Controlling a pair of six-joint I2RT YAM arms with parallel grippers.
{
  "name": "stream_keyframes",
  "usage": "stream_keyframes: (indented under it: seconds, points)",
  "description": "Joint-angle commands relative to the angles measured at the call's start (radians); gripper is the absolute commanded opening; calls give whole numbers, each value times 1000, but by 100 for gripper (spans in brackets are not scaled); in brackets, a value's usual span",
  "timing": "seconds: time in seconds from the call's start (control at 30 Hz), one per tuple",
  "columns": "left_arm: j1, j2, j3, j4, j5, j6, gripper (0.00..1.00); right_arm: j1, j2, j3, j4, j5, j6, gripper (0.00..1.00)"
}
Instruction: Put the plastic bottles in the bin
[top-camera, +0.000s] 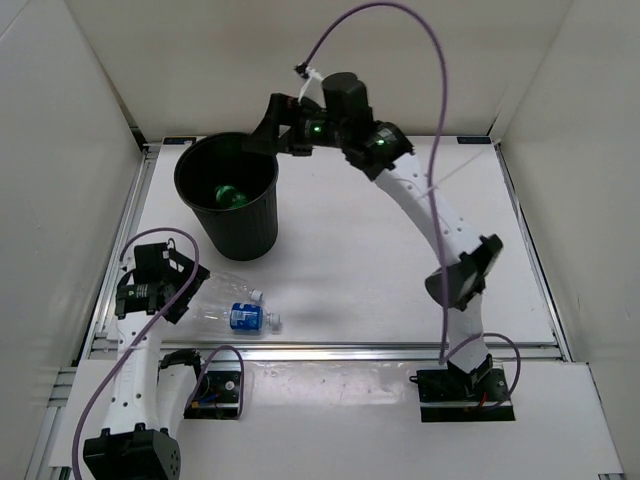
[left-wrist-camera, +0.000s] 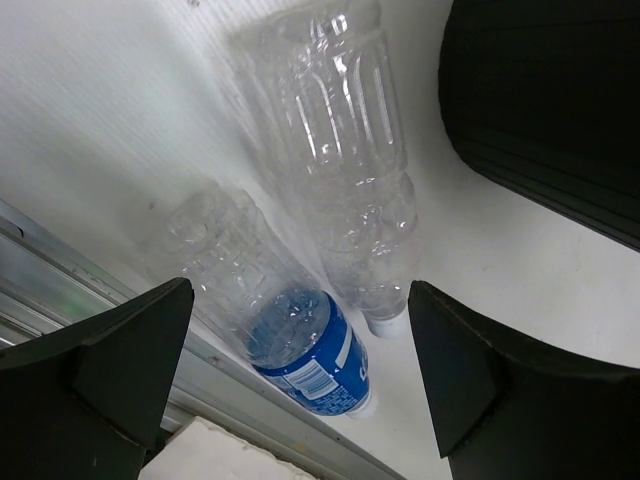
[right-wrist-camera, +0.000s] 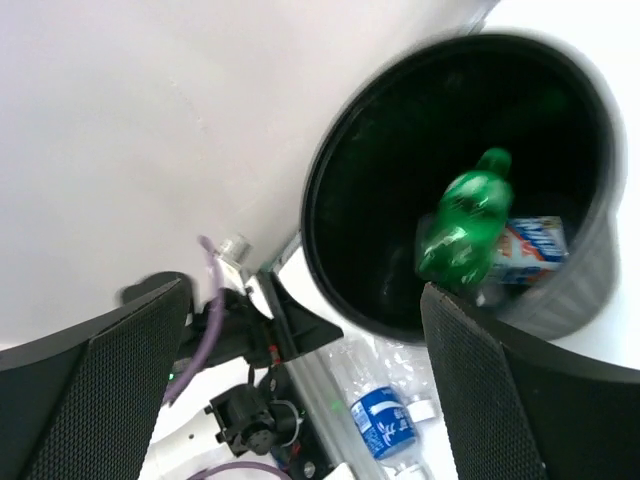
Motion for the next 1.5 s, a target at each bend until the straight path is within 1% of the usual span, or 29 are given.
stream_keyframes:
  seconds: [0.0,0.07,0.13,0.23,0.4,0.47,0.7,1.0,1.27,1.37,1.47]
  points:
    - [-3,-15,-39,26,44,-41,100,-56,-220,-73,10,68,-78,100]
    - [8,-15,-74,36,44,-56,100,-88,-264,-111,-30,68,-87,100]
    - [19,-15,-103,37,56,-80,100,-100,-305,-138,-68,56,-125,100]
    - [42,17,-128,81,69,-91,100,-100,-351,-168,-144,30,-139,100]
    - [63,60,-137,155,59,-114,100,-100,-443,-306,-164,19,-130,100]
    - [63,83,-125,176,59,-134,100,-100,-459,-329,-174,10,-130,100]
    - [63,103,-116,201,59,-143,100,-109,-477,-319,-228,21,-159,100]
    - [63,94,-179,191,167,-133,100,-128,-529,-434,-228,30,-159,100]
    - [63,94,-248,191,205,-133,100,-149,-569,-509,-228,41,-169,100]
    - [63,94,-300,201,228,-142,100,-158,-578,-530,-228,41,-169,100]
    - [63,83,-332,210,256,-142,90,-169,-587,-549,-228,30,-169,100]
